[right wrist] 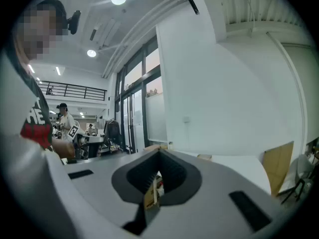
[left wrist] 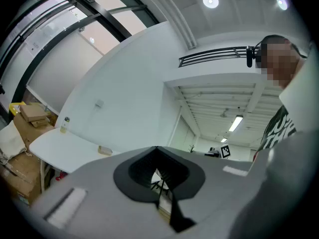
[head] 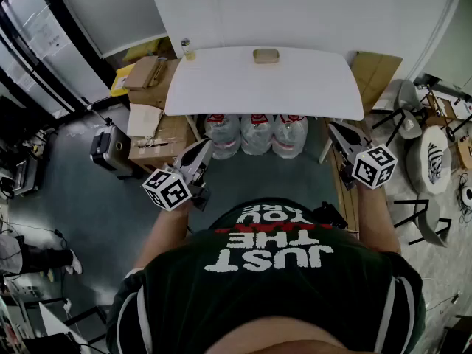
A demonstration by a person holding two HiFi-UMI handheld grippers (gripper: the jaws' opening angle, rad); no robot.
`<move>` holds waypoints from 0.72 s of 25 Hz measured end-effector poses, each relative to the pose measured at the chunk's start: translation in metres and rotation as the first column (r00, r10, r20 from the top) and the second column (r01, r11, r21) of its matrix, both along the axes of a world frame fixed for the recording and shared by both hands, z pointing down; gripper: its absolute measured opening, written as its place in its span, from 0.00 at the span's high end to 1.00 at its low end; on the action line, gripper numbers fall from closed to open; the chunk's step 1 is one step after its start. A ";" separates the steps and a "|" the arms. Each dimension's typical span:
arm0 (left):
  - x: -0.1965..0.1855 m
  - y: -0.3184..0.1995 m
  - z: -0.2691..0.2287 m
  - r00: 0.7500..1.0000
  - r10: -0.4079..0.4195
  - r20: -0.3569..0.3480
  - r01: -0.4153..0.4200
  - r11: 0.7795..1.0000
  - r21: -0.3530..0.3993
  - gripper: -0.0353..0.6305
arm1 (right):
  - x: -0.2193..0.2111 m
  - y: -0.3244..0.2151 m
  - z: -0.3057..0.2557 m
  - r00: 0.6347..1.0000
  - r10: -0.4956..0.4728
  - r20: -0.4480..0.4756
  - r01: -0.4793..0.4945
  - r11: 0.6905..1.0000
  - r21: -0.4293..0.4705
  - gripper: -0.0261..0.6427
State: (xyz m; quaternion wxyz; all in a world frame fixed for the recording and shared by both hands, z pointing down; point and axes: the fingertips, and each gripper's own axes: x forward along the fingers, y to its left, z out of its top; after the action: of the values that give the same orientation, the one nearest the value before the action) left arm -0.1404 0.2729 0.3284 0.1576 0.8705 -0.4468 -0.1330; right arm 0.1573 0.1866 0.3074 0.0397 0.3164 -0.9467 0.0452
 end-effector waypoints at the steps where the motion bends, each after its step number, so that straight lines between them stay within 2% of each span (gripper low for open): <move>1: 0.000 0.000 0.001 1.000 0.000 0.000 0.000 1.000 -0.001 0.96 | 0.000 0.000 0.001 1.000 0.001 0.000 -0.001 1.000 0.000 0.95; 14: 0.000 -0.004 0.000 1.000 0.002 0.004 -0.002 1.000 0.001 0.96 | -0.002 -0.004 0.004 1.000 0.001 -0.015 -0.001 1.000 0.003 0.95; 18: 0.000 -0.004 0.001 1.000 -0.014 0.002 0.014 1.000 -0.013 0.96 | 0.003 -0.006 0.005 1.000 0.003 0.014 -0.003 1.000 -0.007 0.95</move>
State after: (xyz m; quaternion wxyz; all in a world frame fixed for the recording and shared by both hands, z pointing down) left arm -0.1403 0.2690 0.3293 0.1617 0.8665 -0.4540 -0.1304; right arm 0.1600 0.1810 0.3120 0.0343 0.3174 -0.9463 0.0508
